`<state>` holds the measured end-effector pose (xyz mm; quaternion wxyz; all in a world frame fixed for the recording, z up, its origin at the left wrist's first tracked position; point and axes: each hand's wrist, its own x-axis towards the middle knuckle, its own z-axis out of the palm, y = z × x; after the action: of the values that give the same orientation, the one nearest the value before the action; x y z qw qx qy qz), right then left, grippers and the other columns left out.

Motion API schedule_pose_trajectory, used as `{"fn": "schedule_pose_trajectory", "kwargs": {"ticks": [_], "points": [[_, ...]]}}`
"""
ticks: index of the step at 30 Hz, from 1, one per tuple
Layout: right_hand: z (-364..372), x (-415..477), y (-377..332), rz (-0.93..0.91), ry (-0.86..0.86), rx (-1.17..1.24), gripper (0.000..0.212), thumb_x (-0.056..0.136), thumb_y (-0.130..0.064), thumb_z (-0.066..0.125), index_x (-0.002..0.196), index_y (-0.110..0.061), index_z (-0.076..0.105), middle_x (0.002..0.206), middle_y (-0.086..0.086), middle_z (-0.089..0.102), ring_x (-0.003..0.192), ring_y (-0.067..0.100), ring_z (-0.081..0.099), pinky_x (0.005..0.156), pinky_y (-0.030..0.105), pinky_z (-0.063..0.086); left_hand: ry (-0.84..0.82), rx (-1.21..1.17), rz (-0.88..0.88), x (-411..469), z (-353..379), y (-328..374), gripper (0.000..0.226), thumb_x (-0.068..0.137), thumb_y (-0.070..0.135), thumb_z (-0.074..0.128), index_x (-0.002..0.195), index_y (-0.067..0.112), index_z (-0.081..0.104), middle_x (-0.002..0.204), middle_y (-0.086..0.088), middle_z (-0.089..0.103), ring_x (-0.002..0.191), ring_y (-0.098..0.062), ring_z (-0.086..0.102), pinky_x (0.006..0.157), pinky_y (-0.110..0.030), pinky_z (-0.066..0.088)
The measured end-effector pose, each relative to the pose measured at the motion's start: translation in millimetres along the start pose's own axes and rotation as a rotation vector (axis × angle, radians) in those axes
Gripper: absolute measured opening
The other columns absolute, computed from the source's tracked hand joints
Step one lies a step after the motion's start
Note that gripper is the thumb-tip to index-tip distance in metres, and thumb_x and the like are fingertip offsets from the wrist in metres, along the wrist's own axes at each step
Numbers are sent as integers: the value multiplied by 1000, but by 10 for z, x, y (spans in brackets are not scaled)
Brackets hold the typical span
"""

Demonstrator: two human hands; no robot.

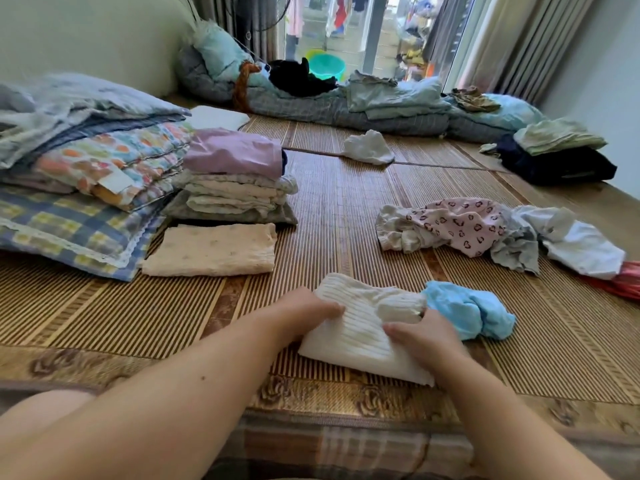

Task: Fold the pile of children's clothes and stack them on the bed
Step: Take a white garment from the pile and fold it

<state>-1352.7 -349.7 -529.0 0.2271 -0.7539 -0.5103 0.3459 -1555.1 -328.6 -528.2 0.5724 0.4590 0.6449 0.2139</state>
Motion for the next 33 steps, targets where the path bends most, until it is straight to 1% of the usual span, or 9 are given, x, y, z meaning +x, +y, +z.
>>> {"fn": "schedule_pose_trajectory", "kwargs": {"ticks": [3, 6, 12, 15, 21, 25, 27, 30, 33], "points": [[-32, -65, 11, -35, 22, 130, 81, 79, -24, 75, 143, -16, 27, 136, 13, 48, 107, 26, 51, 90, 34, 41, -15, -111, 59, -4, -45, -65, 88, 81, 11, 72, 148, 36, 22, 143, -14, 41, 115, -33, 55, 93, -50, 52], [-73, -114, 54, -150, -57, 111, 92, 86, -16, 68, 152, -32, 7, 153, 10, 29, 132, 28, 39, 108, 40, 33, -57, 47, 197, -89, -65, -90, 85, 87, 9, 63, 144, 54, 20, 145, -8, 39, 112, -27, 56, 97, -47, 50], [-128, -185, -125, -228, -173, 2, 55, 87, -7, 61, 136, -30, 51, 109, -8, 61, 93, 13, 61, 86, 35, 54, -255, 120, 236, -246, -307, -77, 54, 89, -3, 46, 104, 43, 70, 142, -2, 41, 116, -22, 51, 104, -40, 46], [-98, -196, -511, -327, -214, 77, 55, 84, 1, 63, 130, -29, 54, 104, -7, 62, 85, 12, 66, 65, 22, 55, -123, 108, 296, -323, -586, -39, 54, 89, -1, 43, 123, 36, 62, 130, 0, 46, 108, -22, 56, 95, -33, 50], [378, 295, -1542, -501, -328, 168, 62, 81, -1, 68, 133, -30, 53, 120, 3, 57, 100, 22, 63, 90, 43, 56, 299, 56, 489, -184, -1526, -50, 60, 87, -1, 47, 132, 38, 55, 111, 11, 53, 83, -14, 58, 63, -14, 46], [936, 632, -2062, -579, -329, 104, 65, 82, 0, 65, 139, -25, 49, 117, -2, 55, 91, 7, 57, 77, 22, 53, 445, 57, 501, 68, -2060, -142, 63, 87, -2, 46, 133, 41, 52, 127, 7, 45, 88, -7, 53, 61, -7, 41], [1174, 750, -2162, -582, -359, 47, 69, 83, 1, 63, 143, -26, 42, 112, -2, 56, 90, 9, 58, 77, 24, 54, 473, 95, 453, 235, -2214, -225, 64, 87, -2, 46, 137, 38, 49, 125, 9, 41, 87, -3, 49, 59, -5, 39], [1442, 931, -2138, -547, -361, -149, 75, 82, -13, 66, 146, -36, 34, 127, 1, 51, 109, 19, 56, 96, 36, 50, 468, 263, 277, 413, -2300, -331, 67, 80, 19, 52, 142, 41, 39, 134, 9, 40, 103, -13, 49, 69, -7, 39], [1516, 986, -2049, -485, -288, -280, 70, 78, -37, 63, 143, -39, 38, 145, 4, 34, 121, 24, 48, 102, 39, 46, 459, 480, 111, 505, -2273, -365, 88, 58, 41, 47, 145, 43, 33, 158, -11, 15, 140, -33, 25, 112, -35, 29]]}}
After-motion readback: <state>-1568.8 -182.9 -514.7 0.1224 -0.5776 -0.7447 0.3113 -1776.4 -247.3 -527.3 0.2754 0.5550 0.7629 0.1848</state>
